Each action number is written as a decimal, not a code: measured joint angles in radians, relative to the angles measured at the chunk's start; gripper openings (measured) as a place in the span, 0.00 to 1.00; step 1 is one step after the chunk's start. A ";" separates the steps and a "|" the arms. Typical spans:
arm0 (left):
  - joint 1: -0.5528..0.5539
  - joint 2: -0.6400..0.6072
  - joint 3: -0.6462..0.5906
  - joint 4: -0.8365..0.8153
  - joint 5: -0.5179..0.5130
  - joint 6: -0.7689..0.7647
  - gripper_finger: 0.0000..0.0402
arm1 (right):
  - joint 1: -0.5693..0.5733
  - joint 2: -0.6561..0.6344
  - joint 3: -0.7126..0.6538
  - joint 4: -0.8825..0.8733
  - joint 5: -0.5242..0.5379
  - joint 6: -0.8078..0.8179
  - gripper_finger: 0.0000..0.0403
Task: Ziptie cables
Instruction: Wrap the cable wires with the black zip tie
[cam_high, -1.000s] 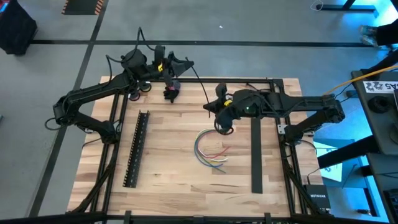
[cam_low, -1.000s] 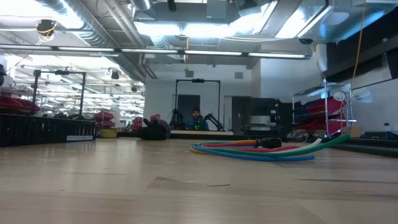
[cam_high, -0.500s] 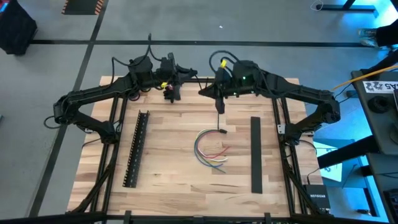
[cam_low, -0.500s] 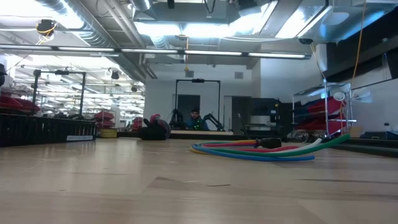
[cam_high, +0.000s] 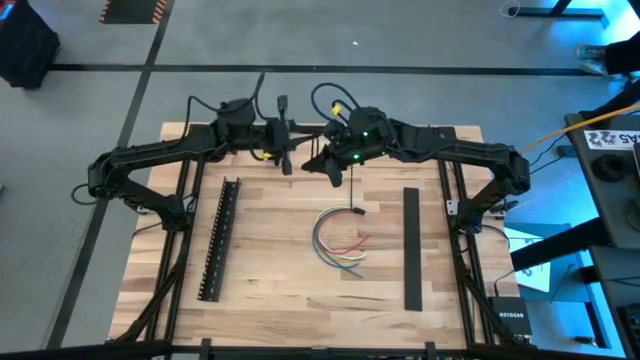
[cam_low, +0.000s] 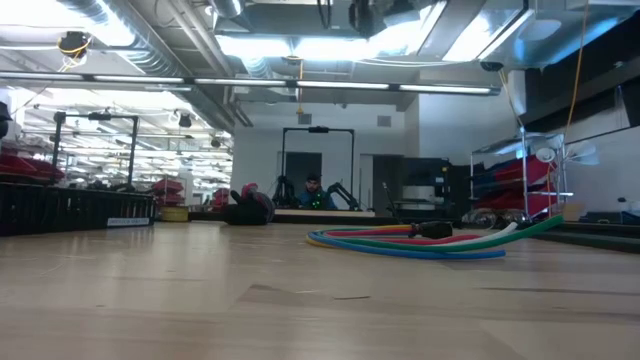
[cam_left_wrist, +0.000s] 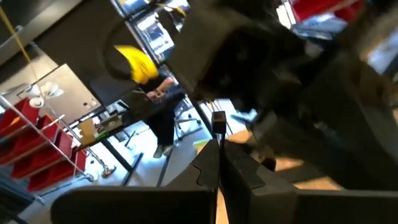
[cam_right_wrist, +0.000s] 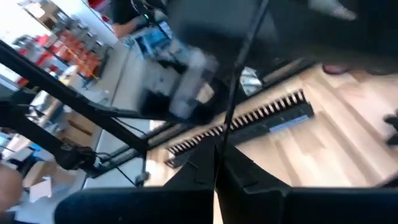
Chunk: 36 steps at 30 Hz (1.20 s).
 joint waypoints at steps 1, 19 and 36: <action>0.000 0.000 -0.005 -0.004 0.000 0.009 0.00 | 0.000 0.000 0.001 0.013 -0.011 0.004 0.00; -0.006 0.000 -0.008 0.002 0.001 -0.005 0.00 | 0.000 0.002 0.001 -0.039 -0.023 0.013 0.00; -0.017 0.000 -0.008 -0.004 0.001 0.072 0.00 | 0.000 0.001 0.001 -0.047 -0.018 0.063 0.00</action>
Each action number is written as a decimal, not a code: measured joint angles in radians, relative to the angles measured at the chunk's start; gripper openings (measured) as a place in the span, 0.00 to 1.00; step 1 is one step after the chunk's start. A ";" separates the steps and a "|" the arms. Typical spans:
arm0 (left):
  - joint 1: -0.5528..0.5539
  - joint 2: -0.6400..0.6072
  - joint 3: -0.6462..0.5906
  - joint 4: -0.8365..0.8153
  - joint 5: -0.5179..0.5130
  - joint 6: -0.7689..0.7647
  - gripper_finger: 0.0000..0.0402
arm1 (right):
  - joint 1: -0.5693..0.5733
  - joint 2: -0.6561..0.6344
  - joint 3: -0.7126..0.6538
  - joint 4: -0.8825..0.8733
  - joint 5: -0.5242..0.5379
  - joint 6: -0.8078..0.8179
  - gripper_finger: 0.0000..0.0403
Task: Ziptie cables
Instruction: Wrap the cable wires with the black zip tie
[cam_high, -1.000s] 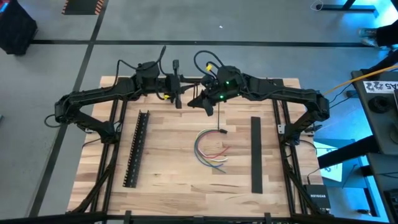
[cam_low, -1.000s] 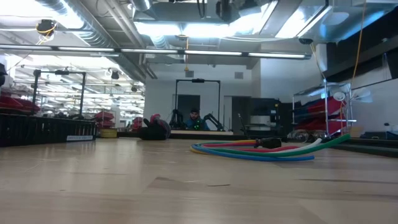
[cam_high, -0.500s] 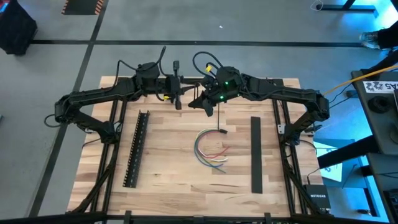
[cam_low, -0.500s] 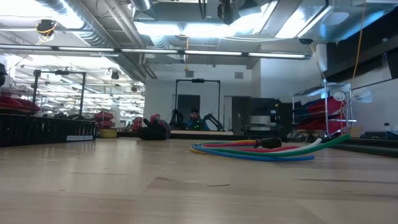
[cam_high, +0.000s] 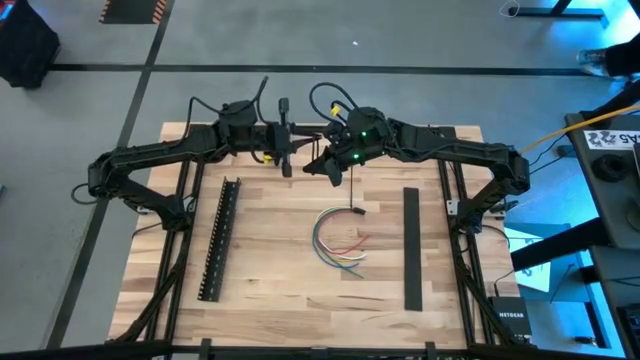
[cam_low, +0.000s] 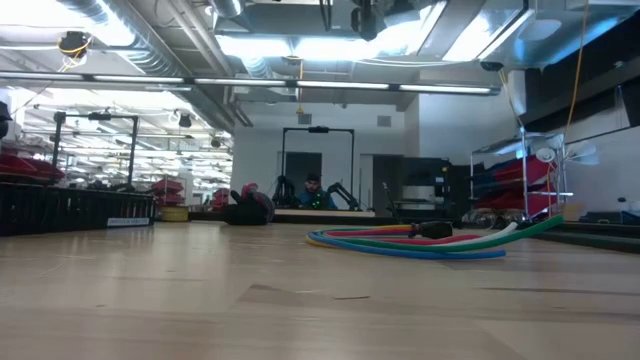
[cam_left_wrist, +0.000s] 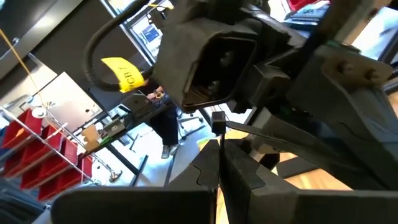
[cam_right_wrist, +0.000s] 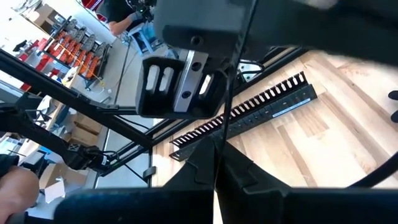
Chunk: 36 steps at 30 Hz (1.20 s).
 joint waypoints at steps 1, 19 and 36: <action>-0.001 0.000 0.000 -0.001 0.000 0.010 0.00 | 0.000 0.000 0.000 0.000 -0.002 0.006 0.00; -0.026 -0.001 0.000 -0.064 -0.049 0.203 0.00 | -0.013 0.000 0.000 0.008 -0.062 0.245 0.00; -0.105 -0.002 0.000 -0.107 -0.153 0.346 0.00 | -0.095 -0.030 0.000 0.034 -0.127 0.375 0.00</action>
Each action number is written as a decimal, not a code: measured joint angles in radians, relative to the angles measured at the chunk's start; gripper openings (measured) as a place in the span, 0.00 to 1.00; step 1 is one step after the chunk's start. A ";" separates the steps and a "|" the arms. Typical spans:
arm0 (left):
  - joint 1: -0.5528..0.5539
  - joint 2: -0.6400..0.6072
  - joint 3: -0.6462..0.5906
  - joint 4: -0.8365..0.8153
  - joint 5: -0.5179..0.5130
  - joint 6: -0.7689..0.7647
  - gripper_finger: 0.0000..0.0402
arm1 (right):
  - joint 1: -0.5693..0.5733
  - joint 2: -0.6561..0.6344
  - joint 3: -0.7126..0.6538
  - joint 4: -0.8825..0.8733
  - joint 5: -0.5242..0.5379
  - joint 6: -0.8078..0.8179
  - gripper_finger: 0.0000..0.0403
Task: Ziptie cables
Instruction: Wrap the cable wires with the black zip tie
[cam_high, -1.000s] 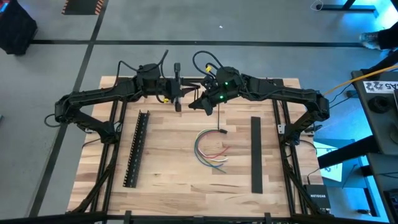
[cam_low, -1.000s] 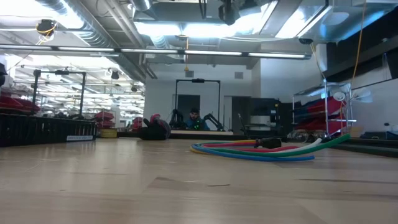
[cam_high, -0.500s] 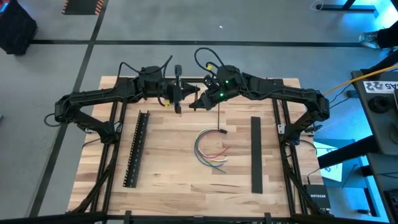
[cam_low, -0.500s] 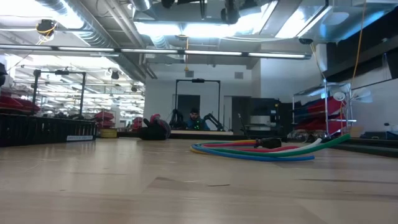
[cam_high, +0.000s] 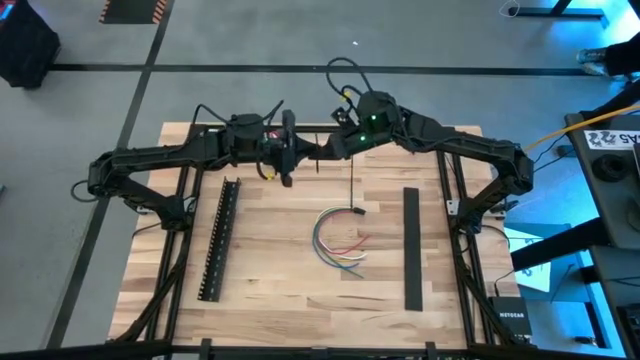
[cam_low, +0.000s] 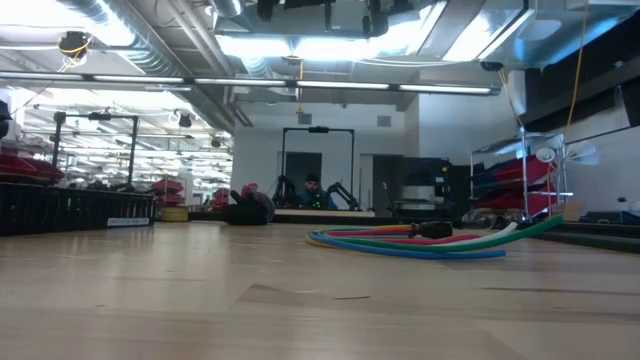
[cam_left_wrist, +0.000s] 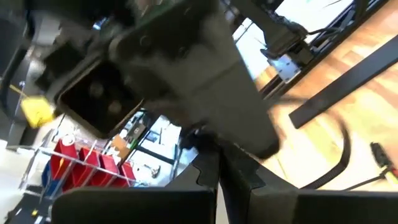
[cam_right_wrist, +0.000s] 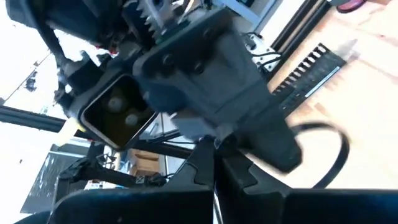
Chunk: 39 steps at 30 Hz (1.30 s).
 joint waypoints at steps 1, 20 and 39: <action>-0.004 0.000 0.000 -0.001 -0.001 0.000 0.00 | 0.001 0.000 0.000 0.000 0.000 -0.006 0.00; -0.005 0.002 0.000 0.005 -0.029 -0.231 0.00 | -0.043 -0.130 0.000 -0.323 0.038 -0.418 0.33; -0.016 0.001 0.000 -0.005 -0.027 -0.356 0.00 | -0.003 -0.061 0.000 0.000 0.104 -0.570 0.46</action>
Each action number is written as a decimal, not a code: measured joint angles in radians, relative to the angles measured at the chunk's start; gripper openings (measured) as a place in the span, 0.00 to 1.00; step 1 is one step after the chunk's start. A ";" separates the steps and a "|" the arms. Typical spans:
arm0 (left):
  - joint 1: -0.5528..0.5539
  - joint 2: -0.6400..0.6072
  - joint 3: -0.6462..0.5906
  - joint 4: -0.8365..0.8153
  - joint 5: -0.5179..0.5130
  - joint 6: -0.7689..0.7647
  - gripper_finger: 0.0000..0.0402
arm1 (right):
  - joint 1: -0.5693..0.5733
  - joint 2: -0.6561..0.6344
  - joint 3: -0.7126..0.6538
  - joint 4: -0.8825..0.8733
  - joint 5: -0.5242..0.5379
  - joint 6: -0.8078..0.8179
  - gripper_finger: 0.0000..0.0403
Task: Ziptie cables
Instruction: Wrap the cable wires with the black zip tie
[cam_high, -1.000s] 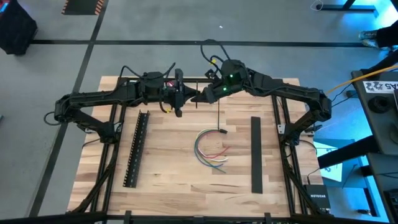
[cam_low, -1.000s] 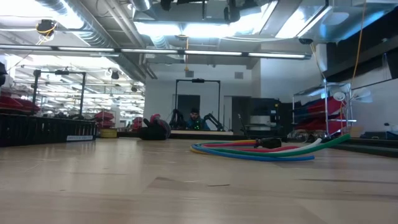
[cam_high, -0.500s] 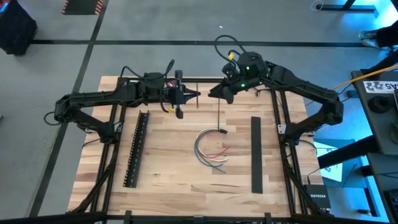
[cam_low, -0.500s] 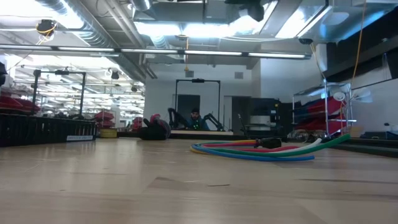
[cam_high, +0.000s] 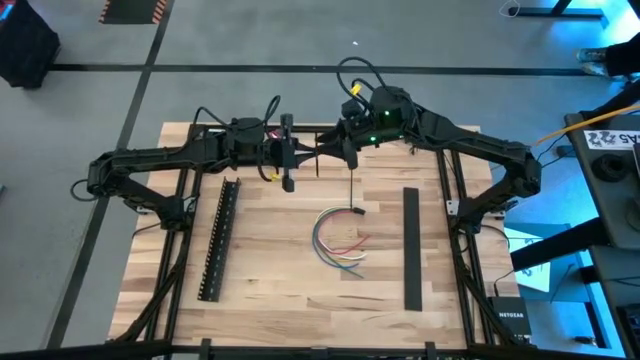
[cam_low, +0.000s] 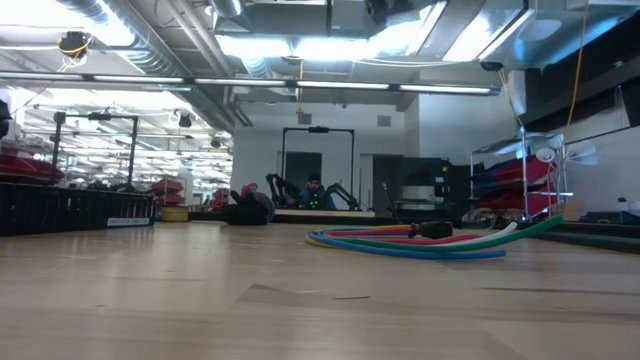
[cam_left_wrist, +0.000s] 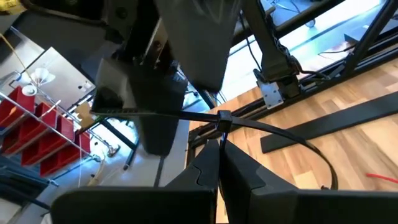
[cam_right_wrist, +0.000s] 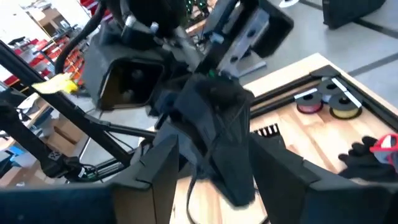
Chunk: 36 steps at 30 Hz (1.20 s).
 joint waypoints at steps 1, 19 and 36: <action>0.000 0.000 0.000 -0.001 0.000 -0.001 0.00 | 0.002 0.001 0.000 0.005 0.000 0.000 0.45; 0.002 0.002 0.002 -0.047 0.050 -0.117 0.00 | 0.008 -0.002 0.081 -0.040 0.121 -0.263 0.01; 0.001 0.020 -0.001 -0.181 0.046 -0.078 0.00 | 0.001 -0.006 0.361 -0.455 0.317 -0.384 0.07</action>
